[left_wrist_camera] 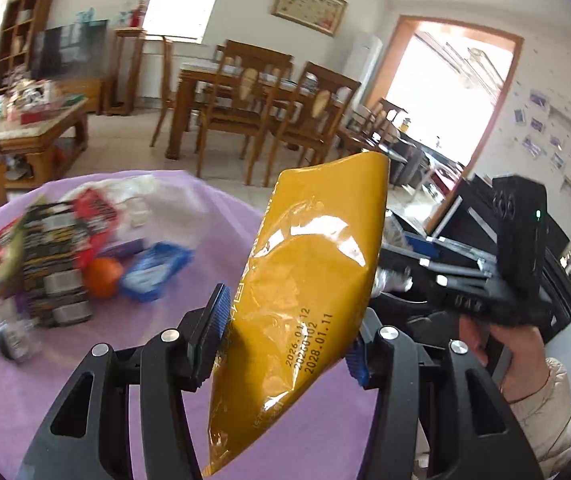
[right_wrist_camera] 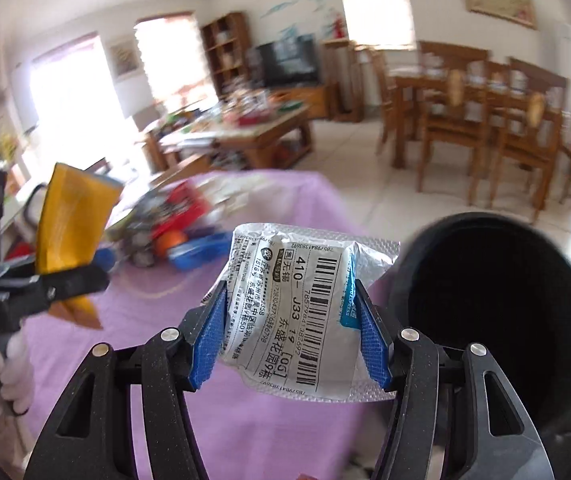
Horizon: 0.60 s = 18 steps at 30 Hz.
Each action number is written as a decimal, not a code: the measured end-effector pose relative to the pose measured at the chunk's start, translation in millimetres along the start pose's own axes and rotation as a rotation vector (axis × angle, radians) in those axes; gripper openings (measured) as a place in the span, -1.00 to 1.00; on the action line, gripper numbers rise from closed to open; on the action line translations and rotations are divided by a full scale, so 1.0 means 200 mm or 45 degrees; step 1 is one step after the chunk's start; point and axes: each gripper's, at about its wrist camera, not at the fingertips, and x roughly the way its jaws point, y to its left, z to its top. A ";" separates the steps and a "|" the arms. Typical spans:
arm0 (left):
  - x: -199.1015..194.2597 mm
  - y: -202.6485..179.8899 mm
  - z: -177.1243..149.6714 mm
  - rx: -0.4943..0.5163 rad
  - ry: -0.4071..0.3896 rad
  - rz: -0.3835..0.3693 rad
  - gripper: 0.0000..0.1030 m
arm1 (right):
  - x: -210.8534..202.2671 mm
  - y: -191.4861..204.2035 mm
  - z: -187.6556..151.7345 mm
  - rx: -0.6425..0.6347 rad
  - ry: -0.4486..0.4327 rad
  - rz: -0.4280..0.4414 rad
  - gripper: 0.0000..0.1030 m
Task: Collect trash
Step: 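Move both items over the bin and open both tools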
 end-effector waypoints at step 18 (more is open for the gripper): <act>1.23 -0.65 0.28 0.090 0.281 -0.075 0.00 | 0.11 -0.85 -0.17 0.080 0.102 -0.247 0.16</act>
